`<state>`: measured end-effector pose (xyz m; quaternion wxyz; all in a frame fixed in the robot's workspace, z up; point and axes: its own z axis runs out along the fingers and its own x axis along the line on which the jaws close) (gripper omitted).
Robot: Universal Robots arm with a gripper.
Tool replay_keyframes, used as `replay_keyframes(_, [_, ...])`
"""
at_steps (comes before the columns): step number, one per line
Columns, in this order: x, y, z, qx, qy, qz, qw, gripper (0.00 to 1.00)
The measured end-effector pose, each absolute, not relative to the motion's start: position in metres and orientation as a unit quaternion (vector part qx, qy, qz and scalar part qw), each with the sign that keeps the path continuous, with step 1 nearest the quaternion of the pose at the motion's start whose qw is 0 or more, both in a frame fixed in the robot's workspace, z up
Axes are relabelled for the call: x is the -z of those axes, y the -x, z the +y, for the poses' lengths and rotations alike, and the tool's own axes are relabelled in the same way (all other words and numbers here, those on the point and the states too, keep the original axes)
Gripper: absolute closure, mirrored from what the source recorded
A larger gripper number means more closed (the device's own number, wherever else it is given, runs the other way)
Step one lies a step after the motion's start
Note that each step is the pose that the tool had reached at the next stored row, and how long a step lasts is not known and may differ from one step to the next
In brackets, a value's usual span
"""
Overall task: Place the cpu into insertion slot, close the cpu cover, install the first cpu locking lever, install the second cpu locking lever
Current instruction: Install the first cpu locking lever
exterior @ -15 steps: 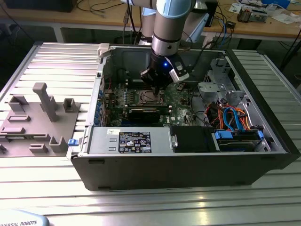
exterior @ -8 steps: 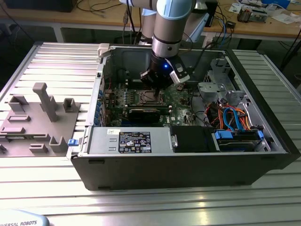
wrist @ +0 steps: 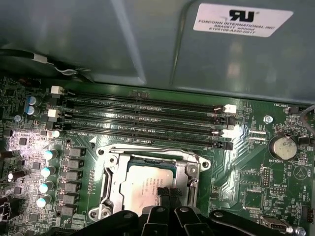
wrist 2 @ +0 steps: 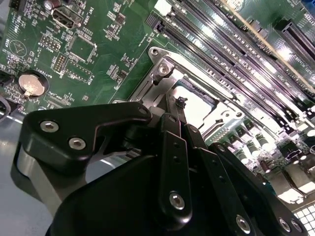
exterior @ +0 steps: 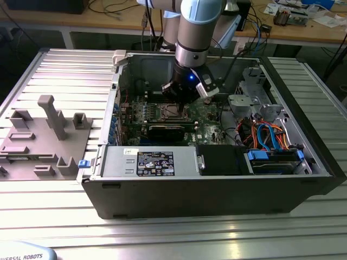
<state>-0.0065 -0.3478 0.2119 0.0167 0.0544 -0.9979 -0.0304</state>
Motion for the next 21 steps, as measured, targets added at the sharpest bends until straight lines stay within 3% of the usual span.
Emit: replay_keyframes(21, [-0.231, 0.007, -0.349, 0.031, -0.054, -0.998, 0.017, 0.89])
